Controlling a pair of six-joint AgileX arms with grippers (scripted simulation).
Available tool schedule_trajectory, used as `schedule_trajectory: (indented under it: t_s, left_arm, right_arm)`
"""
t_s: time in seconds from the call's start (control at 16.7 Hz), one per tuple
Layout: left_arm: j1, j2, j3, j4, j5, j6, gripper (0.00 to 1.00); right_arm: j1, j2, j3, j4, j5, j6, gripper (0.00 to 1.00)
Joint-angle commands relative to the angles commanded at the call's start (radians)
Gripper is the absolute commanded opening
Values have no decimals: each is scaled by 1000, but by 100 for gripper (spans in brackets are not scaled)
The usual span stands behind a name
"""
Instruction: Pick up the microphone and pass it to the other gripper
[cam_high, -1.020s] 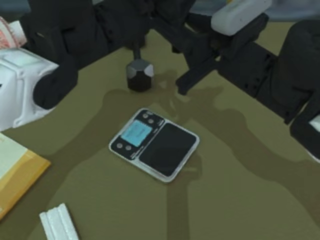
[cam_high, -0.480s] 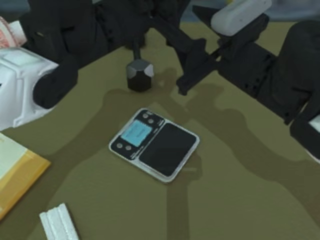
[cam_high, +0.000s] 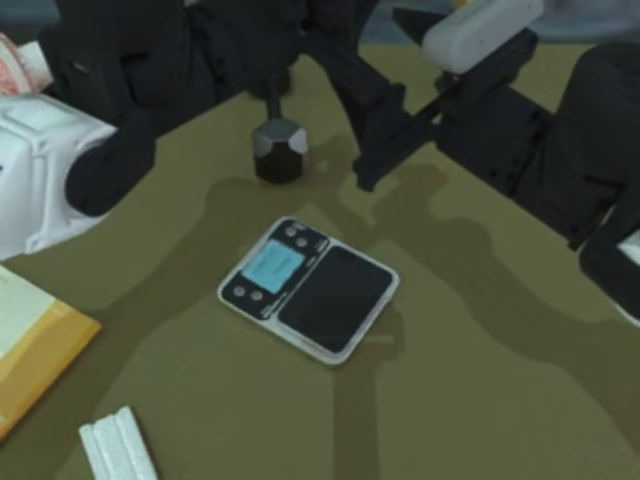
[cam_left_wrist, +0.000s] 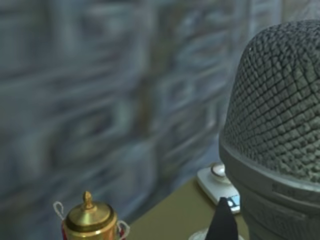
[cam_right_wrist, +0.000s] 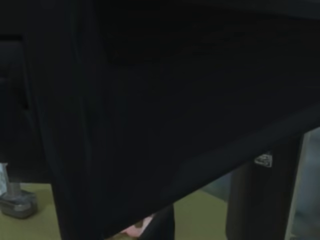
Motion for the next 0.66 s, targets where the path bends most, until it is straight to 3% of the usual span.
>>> schedule_trajectory:
  t_s: [0.66]
  left_arm:
    - [163, -88, -80, -9, 141, -3, 0]
  right_arm:
    - [-33, -285, -241, -43, -47, 1, 100]
